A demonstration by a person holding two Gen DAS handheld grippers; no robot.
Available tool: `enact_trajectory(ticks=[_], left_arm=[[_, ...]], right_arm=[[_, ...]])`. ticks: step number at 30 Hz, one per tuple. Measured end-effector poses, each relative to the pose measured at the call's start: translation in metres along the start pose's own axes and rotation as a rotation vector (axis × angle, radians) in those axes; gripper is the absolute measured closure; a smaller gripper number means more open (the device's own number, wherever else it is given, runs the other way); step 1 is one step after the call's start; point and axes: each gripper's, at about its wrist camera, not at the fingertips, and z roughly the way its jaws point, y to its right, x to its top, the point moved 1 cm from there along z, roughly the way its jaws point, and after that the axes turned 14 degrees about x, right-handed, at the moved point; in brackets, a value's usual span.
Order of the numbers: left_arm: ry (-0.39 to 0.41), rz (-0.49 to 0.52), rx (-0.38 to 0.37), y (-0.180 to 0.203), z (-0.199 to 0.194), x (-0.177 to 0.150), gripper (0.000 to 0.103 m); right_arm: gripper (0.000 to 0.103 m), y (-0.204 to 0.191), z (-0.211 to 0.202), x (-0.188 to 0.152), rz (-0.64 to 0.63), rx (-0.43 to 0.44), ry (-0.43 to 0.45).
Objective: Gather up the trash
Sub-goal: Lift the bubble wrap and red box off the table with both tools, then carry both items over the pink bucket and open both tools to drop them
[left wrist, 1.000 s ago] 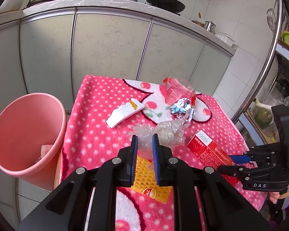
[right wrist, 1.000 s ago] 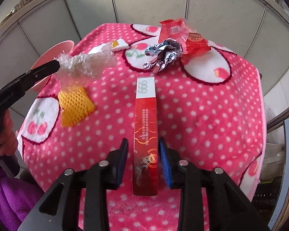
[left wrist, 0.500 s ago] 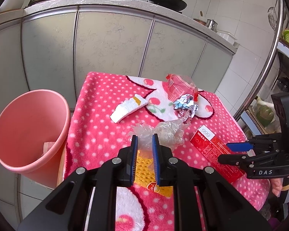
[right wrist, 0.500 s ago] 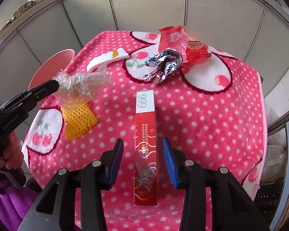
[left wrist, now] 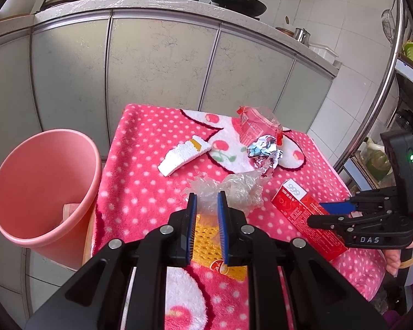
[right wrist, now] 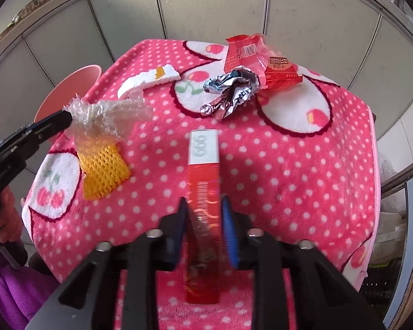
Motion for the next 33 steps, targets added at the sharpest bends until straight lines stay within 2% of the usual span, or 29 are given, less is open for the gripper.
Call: enact_trajectory(ticks=[11,16,27,33], left_arm=[[0.024,-0.018,0.014,-0.004,-0.004,0.003,0.089],[0.050,-0.039,0.041,-0.014,-0.011,0.007,0.089],[0.126,-0.139,0.166,-0.067,-0.033,0.019,0.089],[0.159,-0.194,0.267,-0.097,-0.041,0.020,0.089]], right_arm=[[0.081,-0.011,-0.017,0.011,-0.008,0.044,0.132],[0.081,-0.029,-0.017,0.027,-0.029,0.101,0.181],[0.081,-0.100,0.007,0.077,-0.158,0.207,0.227],[0.081,-0.137,0.031,0.104,-0.190,0.255,0.235]])
